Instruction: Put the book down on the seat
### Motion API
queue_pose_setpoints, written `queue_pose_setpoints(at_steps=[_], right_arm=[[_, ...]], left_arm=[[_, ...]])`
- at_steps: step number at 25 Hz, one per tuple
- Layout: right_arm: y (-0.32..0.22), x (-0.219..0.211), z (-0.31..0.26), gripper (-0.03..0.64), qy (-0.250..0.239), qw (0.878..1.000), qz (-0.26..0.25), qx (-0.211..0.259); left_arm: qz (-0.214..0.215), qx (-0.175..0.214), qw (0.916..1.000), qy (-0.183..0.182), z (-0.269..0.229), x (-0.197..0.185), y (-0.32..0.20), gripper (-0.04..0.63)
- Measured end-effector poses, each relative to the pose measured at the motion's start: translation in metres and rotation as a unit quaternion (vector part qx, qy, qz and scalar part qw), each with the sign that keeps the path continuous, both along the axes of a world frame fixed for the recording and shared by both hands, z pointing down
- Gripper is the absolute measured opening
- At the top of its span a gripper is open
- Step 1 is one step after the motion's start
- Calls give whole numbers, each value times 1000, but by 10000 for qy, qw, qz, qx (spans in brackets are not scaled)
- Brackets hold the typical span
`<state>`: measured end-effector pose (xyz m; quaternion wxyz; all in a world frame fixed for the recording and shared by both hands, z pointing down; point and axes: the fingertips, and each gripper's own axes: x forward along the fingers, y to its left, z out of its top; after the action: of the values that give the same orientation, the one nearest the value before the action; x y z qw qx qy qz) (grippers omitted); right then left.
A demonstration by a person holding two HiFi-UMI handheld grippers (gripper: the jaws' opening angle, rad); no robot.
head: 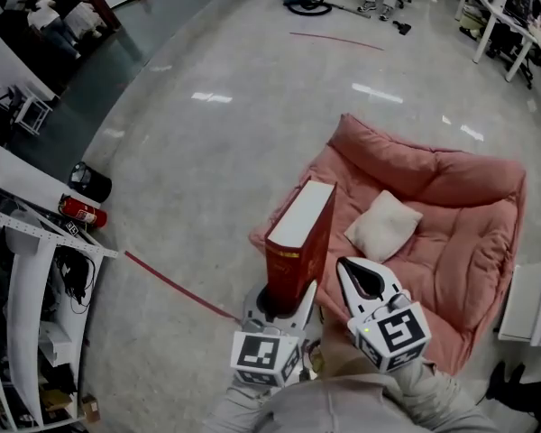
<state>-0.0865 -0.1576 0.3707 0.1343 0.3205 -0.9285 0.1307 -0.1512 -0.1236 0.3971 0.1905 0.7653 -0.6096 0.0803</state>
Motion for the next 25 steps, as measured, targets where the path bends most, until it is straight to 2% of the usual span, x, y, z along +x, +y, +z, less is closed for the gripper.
queue_pose_setpoints(at_steps=[8,25], right_arm=[[-58,8,22,5,77,9995,251,-200],[-143,49,117,5,444,9901,1025,-847]], left_arm=[[268,-375,9989,-113,32,8,-50,253],[708,-1246,9897,71,140,43,-144,253]])
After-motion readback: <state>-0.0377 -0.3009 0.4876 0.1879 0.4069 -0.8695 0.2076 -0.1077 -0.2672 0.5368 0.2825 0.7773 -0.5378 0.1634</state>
